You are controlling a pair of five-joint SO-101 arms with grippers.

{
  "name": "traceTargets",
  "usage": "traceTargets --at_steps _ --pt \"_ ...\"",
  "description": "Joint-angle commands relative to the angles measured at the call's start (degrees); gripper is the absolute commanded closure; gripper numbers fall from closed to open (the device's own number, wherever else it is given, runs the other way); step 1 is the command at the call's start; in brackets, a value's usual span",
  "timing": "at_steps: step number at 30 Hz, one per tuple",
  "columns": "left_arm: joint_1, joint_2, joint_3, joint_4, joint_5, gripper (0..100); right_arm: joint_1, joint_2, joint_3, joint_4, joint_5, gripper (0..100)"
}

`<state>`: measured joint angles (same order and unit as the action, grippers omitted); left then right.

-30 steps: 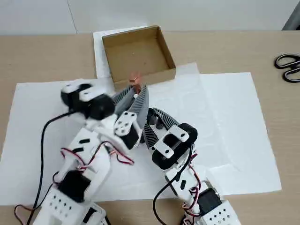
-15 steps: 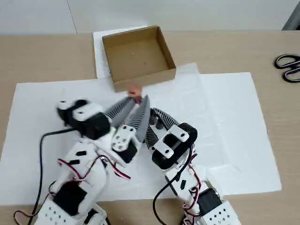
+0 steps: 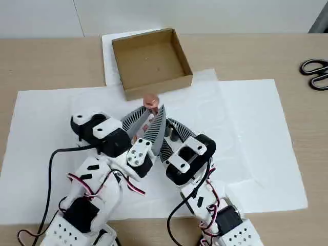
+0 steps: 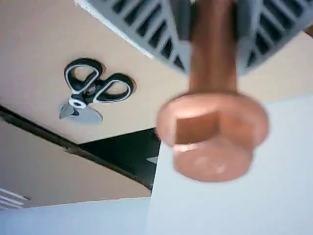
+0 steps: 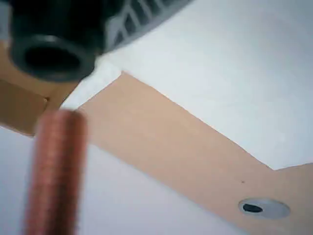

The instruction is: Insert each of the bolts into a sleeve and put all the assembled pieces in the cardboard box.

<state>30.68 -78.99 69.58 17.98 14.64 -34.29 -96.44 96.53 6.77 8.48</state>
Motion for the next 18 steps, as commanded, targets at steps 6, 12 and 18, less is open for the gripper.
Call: traceTargets --at_steps 6,12,18 --pt "-0.44 -0.62 4.26 -8.97 -3.52 99 -0.04 -1.19 0.09 -0.13 -0.62 99.5" --pt "-0.53 -0.62 4.62 -8.79 -3.52 99 -0.13 -1.27 0.0 -0.57 -0.62 99.5" --pt "-0.53 -0.62 4.62 -9.05 -3.69 99 -0.4 -1.27 0.18 -5.05 2.9 99.5"
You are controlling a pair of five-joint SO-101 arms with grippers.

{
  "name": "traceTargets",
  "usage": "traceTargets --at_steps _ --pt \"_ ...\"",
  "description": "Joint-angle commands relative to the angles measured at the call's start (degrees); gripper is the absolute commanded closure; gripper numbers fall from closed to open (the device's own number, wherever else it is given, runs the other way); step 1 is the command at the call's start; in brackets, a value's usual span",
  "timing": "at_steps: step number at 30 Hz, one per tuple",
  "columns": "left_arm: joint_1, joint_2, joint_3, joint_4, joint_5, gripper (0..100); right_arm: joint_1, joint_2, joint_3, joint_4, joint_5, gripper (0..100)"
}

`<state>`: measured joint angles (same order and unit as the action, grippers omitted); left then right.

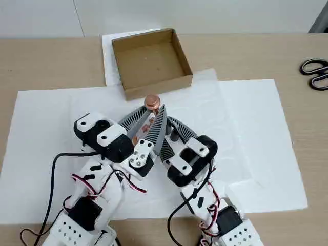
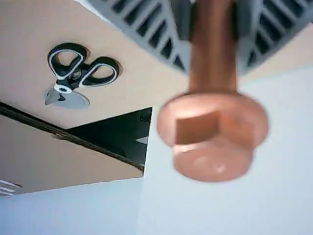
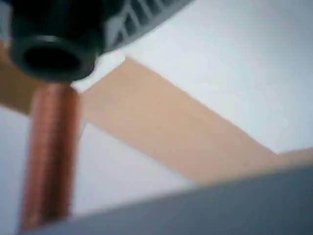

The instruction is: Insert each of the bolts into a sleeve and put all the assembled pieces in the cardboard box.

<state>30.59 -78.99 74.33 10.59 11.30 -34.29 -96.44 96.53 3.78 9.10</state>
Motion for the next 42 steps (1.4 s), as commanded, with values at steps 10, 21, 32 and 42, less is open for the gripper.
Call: traceTargets --at_steps 10,21,32,42 --pt "-0.53 -0.62 -0.22 -1.76 -0.7 99 -0.4 -1.27 0.0 -2.59 3.69 99.5" --pt "-0.09 -0.53 2.15 -4.66 -3.43 99 -0.4 -1.27 0.18 -4.18 3.87 99.5" --pt "1.32 -0.53 2.07 -5.63 -3.34 99 -0.4 -1.27 0.18 -4.09 3.69 99.5" --pt "0.88 -0.53 2.33 -4.84 -1.67 99 -0.4 -1.27 0.18 -4.09 3.69 99.5"
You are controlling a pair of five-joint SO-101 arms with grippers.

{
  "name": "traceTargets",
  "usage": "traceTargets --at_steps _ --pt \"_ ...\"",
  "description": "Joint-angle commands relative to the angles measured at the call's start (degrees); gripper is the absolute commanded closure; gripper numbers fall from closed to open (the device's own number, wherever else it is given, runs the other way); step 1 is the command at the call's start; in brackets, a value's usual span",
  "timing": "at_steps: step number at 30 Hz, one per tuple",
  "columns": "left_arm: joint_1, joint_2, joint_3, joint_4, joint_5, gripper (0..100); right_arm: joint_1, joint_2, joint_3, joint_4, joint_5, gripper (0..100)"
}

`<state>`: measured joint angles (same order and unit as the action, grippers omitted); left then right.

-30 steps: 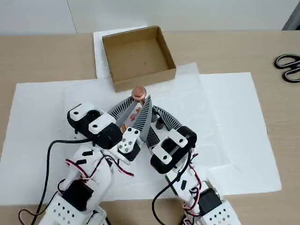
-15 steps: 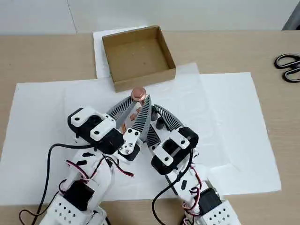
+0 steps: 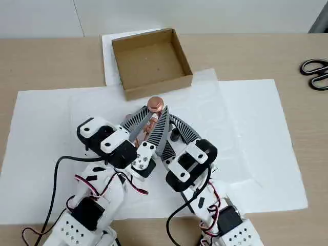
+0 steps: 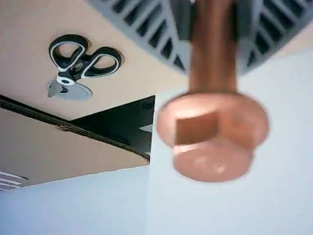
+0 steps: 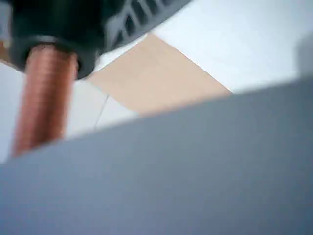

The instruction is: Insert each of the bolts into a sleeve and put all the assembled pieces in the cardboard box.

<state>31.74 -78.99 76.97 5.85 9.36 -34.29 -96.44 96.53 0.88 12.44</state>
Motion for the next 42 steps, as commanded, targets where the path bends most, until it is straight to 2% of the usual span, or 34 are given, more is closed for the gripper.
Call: traceTargets --at_steps 1,5,14,20,25,34,39,42 --pt "-0.79 -0.53 -0.57 1.58 0.26 99 -0.4 -1.27 0.18 -1.19 0.35 99.5" --pt "-1.49 -0.88 -0.66 6.95 0.26 99 -0.4 -1.27 0.18 -1.19 0.35 99.5" --pt "-1.67 -0.62 -1.1 7.74 -1.32 99 -0.4 -1.19 0.18 -1.19 0.35 99.5" --pt "-1.67 -0.62 -3.12 16.62 -4.4 96 -0.4 -1.19 0.18 -1.19 0.35 99.5" --pt "-1.67 -0.62 -3.12 16.88 -4.31 90 -0.4 -1.19 0.18 -1.1 0.44 99.5" --pt "-1.67 -0.88 -3.38 16.7 -4.66 90 -0.31 -1.19 0.18 -1.01 0.53 99.5" --pt "-1.49 -0.53 -7.25 16.97 -4.66 90 -0.31 -1.19 0.09 2.86 0.53 99.5" --pt "-1.67 -0.53 -7.25 21.89 -7.21 89 -0.31 -1.19 0.0 2.86 0.53 99.5"
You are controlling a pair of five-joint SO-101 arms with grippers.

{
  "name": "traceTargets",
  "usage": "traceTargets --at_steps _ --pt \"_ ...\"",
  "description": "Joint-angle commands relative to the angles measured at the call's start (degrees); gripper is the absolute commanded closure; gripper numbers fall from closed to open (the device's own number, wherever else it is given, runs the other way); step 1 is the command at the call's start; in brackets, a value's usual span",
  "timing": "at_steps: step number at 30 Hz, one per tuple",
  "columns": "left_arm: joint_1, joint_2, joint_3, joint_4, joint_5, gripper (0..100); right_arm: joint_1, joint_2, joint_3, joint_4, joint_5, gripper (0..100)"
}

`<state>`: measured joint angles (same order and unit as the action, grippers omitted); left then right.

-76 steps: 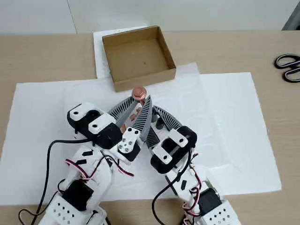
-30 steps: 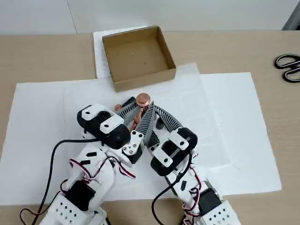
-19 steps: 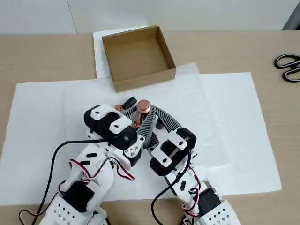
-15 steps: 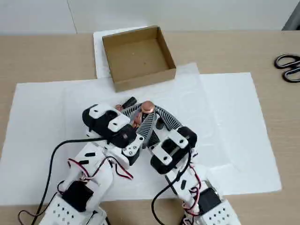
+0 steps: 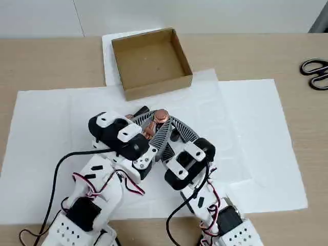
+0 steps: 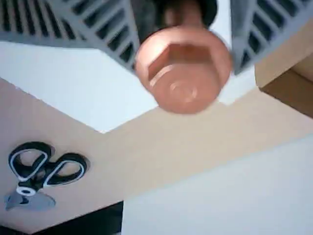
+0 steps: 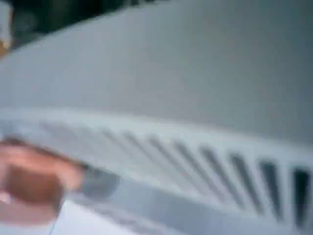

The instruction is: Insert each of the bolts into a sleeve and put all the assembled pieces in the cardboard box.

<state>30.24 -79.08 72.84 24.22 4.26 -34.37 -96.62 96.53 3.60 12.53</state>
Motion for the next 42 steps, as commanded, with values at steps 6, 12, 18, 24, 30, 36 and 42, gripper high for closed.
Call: traceTargets --at_steps 6,12,18,24,30,36,42 --pt "-0.18 -0.44 -3.38 8.18 -3.25 89 -0.13 -1.01 0.0 0.22 0.44 99.5" --pt "-0.26 -0.44 -3.03 8.18 -7.74 89 -0.13 -1.01 0.0 0.48 0.44 99.5" --pt "-5.01 0.7 -3.38 8.26 -13.54 89 -0.13 -1.01 0.0 0.57 0.53 99.5" --pt "-7.12 5.27 -7.69 6.42 -13.71 89 -0.04 -1.01 0.0 0.57 0.53 99.5" --pt "-7.12 9.85 -8.13 5.8 -13.71 89 -0.04 -1.01 0.0 0.57 0.53 99.5" --pt "-7.91 9.49 -8.13 0.88 -9.76 90 -0.04 -1.01 0.0 0.66 0.53 99.5" --pt "-14.07 9.41 -8.04 -3.78 -2.29 90 -0.04 -1.01 0.0 0.66 0.53 99.5"
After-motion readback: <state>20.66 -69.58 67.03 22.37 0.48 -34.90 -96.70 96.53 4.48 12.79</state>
